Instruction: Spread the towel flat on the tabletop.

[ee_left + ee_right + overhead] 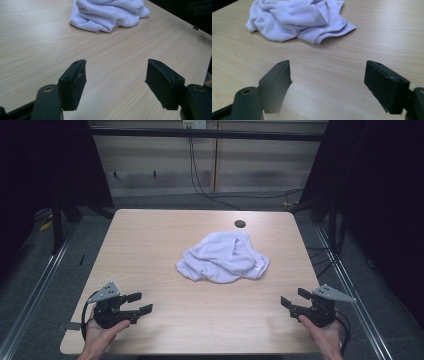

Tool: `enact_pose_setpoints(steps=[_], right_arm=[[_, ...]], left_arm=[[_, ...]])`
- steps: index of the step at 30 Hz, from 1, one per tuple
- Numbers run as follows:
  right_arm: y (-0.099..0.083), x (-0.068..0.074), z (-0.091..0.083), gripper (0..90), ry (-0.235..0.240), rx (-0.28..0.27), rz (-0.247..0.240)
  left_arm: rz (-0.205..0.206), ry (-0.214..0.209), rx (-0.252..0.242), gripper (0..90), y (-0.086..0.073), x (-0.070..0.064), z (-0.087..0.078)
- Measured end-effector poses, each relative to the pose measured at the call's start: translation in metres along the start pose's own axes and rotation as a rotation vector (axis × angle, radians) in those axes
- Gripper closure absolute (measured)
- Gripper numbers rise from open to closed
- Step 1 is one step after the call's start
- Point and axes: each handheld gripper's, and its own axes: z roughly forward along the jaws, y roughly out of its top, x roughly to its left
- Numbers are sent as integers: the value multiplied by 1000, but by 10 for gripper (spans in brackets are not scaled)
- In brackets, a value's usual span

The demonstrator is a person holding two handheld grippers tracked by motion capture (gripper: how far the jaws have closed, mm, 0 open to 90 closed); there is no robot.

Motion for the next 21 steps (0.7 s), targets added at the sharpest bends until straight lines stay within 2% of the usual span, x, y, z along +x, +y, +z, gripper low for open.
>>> enact_pose_setpoints(steps=[3,4,9,12,13,15,18,21], right_arm=[[3,1,6,180,20,17,-7],[8,2,11,183,38,35,-23],[21,6,25,207,69,36,-58],[31,13,41,252,113,57,-87],[38,17,51,272,154,72,-106],[46,22,61,280,189,79,-130],[59,28,77,274,235,94,-134],[72,31,98,292,250,107,-153]], left_arm=[[1,10,4,313,1,2,2],[4,13,11,309,2,4,4],[15,31,44,307,2,10,13],[19,36,38,312,6,12,16],[17,37,35,319,7,12,16],[14,38,41,320,7,13,16],[18,34,46,321,7,12,16],[17,31,39,337,7,11,18]])
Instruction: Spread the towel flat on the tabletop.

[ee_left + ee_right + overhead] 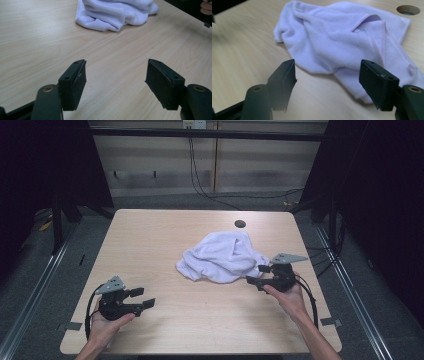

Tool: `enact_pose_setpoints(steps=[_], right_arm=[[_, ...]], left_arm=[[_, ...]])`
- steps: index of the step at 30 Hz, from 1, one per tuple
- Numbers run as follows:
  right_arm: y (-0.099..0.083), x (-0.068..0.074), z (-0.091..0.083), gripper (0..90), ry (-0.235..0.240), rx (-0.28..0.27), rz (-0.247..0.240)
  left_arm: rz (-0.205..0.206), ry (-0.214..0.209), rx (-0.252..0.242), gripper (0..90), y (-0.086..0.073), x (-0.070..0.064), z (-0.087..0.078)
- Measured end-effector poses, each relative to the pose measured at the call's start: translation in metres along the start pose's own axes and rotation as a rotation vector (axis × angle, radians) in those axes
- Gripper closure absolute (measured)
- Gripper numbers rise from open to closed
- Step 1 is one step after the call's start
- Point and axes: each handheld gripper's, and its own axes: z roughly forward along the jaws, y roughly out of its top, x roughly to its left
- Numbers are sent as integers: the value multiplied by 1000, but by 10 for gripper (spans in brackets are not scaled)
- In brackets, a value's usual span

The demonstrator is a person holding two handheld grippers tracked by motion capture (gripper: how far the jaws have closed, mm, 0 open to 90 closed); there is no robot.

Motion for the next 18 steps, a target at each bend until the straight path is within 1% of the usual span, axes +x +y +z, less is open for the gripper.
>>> enact_pose_setpoints(steps=[1,2,3,5,6,7,8,9,10,11,12,13,14,16,17,18], right_arm=[[5,-3,9,276,-8,17,-10],[11,-6,18,266,-4,30,-12],[16,-10,27,254,17,41,-2],[28,-17,44,241,26,45,4],[32,-19,49,242,35,48,5],[38,-22,57,239,37,55,0],[42,-23,62,234,39,64,-7],[48,-26,69,234,41,72,-20],[51,-27,73,242,46,75,-15],[54,-30,78,251,62,80,-13],[55,-32,84,257,69,87,-14],[55,-34,89,297,64,93,-17],[54,-36,95,317,69,108,-20],[49,-41,106,306,55,141,-22],[46,-43,111,295,44,168,-28],[43,-44,115,274,36,182,-32]], left_arm=[[14,10,2,353,1,0,1],[-1,-1,-6,353,2,0,2],[-21,-22,-18,353,2,1,3],[-30,-32,-35,360,2,0,3],[-58,-47,-45,374,1,0,3],[-66,-45,-47,377,0,1,4],[-56,-30,-39,377,0,1,5],[-56,-30,-29,377,1,3,7],[-70,-29,-17,377,1,5,9],[-71,-31,-9,372,1,5,11],[-55,-30,0,367,3,5,12],[-53,-21,-5,368,4,5,12],[-62,-29,-13,368,6,5,13],[-62,-20,-23,368,8,5,14],[-73,-24,-26,368,9,5,15],[-77,-21,-20,367,9,6,17]])
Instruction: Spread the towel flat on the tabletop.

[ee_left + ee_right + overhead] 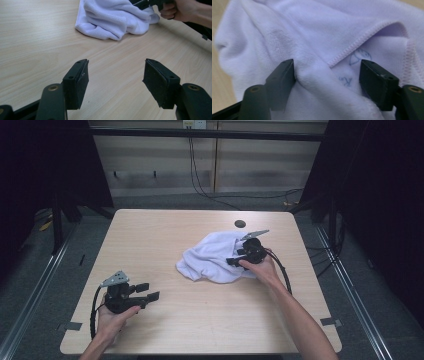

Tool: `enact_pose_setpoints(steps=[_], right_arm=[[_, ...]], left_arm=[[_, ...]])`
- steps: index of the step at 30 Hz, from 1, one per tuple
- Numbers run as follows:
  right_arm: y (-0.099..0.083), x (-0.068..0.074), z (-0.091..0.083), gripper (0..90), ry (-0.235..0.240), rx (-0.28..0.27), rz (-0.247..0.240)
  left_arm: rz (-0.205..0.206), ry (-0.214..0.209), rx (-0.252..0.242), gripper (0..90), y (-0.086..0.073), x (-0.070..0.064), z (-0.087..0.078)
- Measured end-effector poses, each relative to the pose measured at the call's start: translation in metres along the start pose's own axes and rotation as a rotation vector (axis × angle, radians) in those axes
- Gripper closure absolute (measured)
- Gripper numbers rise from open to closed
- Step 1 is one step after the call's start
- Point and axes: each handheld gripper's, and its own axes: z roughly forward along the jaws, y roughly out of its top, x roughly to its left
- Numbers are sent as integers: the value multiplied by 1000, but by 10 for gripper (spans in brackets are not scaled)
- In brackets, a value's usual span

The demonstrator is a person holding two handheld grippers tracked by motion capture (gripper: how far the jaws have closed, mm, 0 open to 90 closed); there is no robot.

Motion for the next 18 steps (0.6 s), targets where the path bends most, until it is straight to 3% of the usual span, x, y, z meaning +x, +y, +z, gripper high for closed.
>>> enact_pose_setpoints(steps=[4,9,10,11,18], right_arm=[[-7,0,8,303,1,9,12],[-16,7,2,599,5,-19,33],[-18,10,1,669,8,-26,27],[-21,17,-1,713,-19,-38,-10],[-38,48,-12,757,25,-38,-22]], left_arm=[[12,-11,37,359,-1,0,5],[30,-25,33,347,-3,-7,0],[37,-33,36,339,-3,-9,-1],[40,-35,41,340,-4,-11,-1],[70,-24,32,342,-2,-22,-4]])
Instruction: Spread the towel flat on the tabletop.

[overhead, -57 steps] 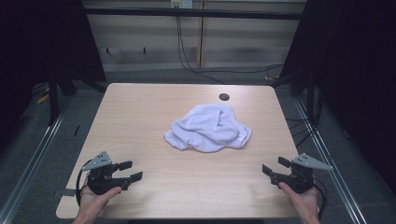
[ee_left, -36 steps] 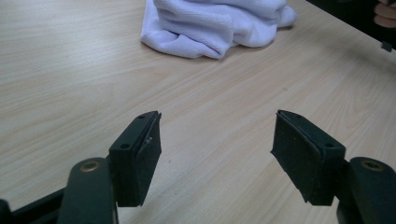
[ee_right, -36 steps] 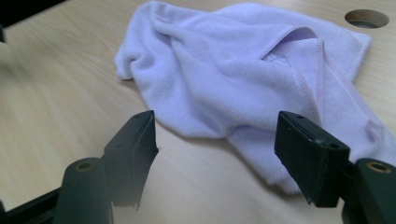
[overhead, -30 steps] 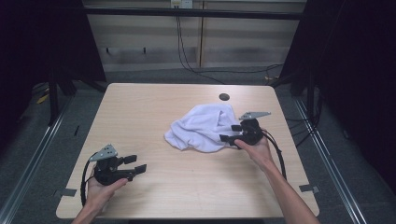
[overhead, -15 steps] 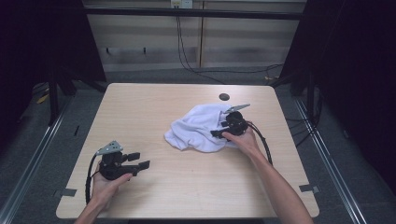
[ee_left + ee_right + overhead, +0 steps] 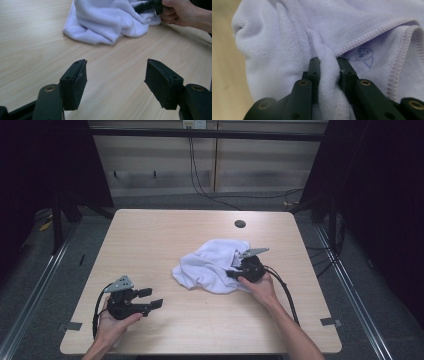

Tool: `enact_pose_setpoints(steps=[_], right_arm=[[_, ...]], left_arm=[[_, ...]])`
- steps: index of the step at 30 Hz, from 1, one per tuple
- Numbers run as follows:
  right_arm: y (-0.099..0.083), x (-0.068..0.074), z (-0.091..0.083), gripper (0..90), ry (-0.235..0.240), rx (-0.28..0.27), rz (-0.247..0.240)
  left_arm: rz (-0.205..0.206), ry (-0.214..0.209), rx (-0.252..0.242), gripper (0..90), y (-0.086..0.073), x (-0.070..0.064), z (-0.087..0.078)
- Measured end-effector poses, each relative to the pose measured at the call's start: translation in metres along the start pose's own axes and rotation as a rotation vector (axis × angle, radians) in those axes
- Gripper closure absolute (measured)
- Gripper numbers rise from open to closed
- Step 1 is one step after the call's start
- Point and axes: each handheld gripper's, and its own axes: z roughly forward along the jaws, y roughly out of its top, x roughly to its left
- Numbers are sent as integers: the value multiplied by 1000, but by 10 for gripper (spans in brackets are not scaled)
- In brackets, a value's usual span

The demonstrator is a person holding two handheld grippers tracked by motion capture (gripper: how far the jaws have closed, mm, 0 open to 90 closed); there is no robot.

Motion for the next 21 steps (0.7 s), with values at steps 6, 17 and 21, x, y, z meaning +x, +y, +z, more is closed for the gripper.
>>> enact_pose_setpoints(steps=[6,17,21], right_arm=[[-12,36,-8,759,115,31,-71],[-23,95,-28,500,248,40,-129],[-14,83,-52,536,241,-62,-96]], left_arm=[[25,-30,-30,428,10,-13,1],[93,-143,19,547,38,-35,31],[114,-149,59,639,57,-30,57]])
